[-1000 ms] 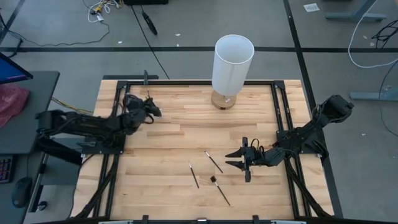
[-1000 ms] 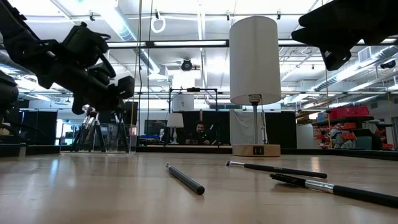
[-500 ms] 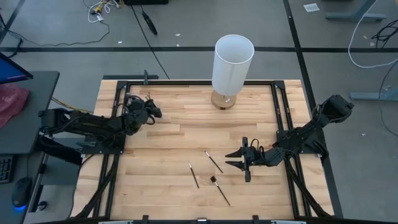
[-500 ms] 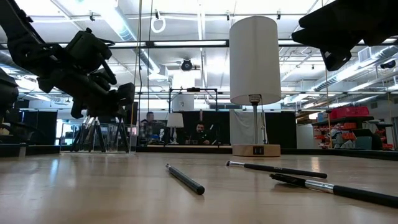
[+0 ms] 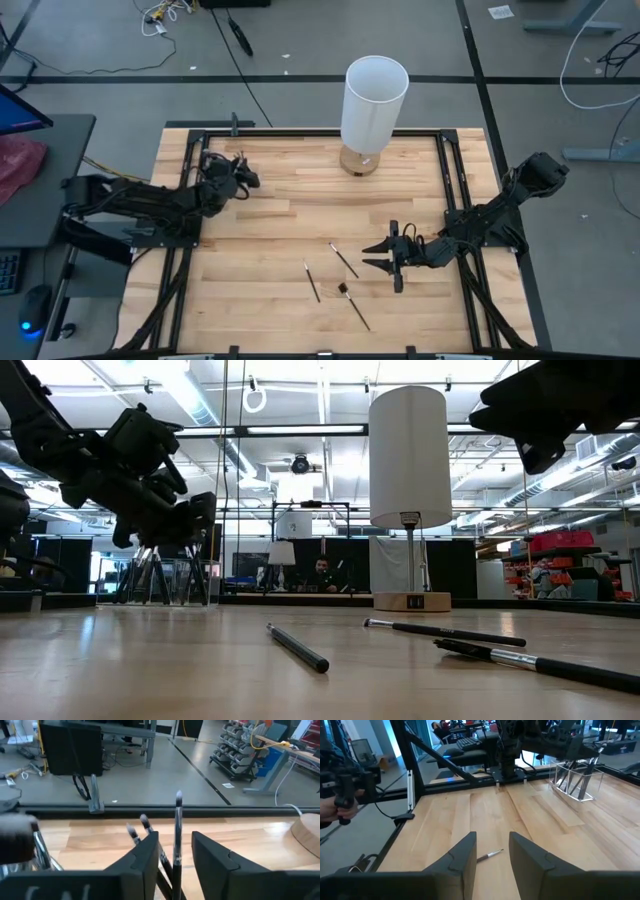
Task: Put items in baskets/containers
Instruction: Put the black eye groomer brush into the transparent organizer
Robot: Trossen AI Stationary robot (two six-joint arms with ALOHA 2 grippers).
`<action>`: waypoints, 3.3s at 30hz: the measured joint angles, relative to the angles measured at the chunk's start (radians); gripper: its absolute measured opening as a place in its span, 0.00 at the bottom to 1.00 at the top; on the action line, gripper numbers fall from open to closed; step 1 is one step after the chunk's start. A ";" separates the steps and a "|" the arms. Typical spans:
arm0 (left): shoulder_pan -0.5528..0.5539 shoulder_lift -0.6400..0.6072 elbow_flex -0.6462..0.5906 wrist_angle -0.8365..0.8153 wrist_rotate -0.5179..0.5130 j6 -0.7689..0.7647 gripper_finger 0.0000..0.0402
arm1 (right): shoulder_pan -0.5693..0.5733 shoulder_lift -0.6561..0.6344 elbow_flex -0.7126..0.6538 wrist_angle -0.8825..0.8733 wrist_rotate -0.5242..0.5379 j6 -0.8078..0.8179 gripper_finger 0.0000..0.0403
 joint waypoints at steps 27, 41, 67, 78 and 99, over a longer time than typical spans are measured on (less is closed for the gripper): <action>-0.670 0.213 0.448 -0.153 -0.169 0.348 0.17 | 0.040 0.314 0.175 -0.162 -0.112 0.257 0.42; -0.910 0.646 0.507 0.154 -0.173 0.144 0.13 | 0.177 0.570 0.496 -0.592 0.092 0.550 0.53; -0.998 0.709 0.583 0.115 -0.111 0.233 0.13 | 0.190 0.779 0.608 -0.784 0.175 0.755 0.21; -0.980 0.709 0.583 0.105 -0.178 0.245 0.13 | 0.114 0.786 0.600 -0.722 0.218 0.606 0.18; -0.911 0.709 0.582 0.117 -0.180 0.196 0.13 | 0.047 0.779 0.424 -0.338 0.143 0.404 0.26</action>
